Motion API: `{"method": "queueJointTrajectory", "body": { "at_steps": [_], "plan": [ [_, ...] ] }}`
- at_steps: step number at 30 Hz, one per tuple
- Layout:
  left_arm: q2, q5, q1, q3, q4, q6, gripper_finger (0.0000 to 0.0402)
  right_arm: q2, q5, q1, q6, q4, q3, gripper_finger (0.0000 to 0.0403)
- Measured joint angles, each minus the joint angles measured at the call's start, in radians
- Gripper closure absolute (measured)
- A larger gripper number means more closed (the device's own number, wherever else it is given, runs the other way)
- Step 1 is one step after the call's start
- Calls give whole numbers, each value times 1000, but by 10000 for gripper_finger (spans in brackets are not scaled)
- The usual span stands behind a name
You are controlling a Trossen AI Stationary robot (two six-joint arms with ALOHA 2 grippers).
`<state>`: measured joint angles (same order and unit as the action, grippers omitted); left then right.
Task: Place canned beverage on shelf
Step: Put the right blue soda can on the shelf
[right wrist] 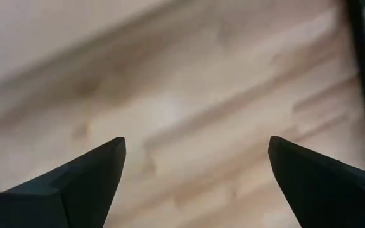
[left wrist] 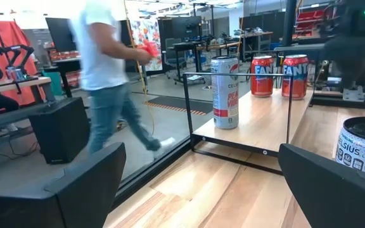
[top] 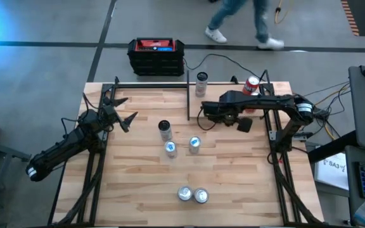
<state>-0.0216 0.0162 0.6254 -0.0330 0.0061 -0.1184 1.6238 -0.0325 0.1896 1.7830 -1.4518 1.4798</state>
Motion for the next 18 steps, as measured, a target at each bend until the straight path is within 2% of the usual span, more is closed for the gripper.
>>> {"method": "queueJointTrajectory", "body": {
  "at_steps": [2,6,14,18],
  "plan": [
    [0,0,0,0,0,0,3,0,41,-35,-6,14,28,30],
    [0,0,0,0,0,0,3,3,49,-128,-1,78,58,30],
    [0,0,0,0,0,0,3,25,-72,-289,14,90,120,30],
    [0,0,0,0,0,0,3,27,-88,-354,14,96,136,30]
  ]
}}
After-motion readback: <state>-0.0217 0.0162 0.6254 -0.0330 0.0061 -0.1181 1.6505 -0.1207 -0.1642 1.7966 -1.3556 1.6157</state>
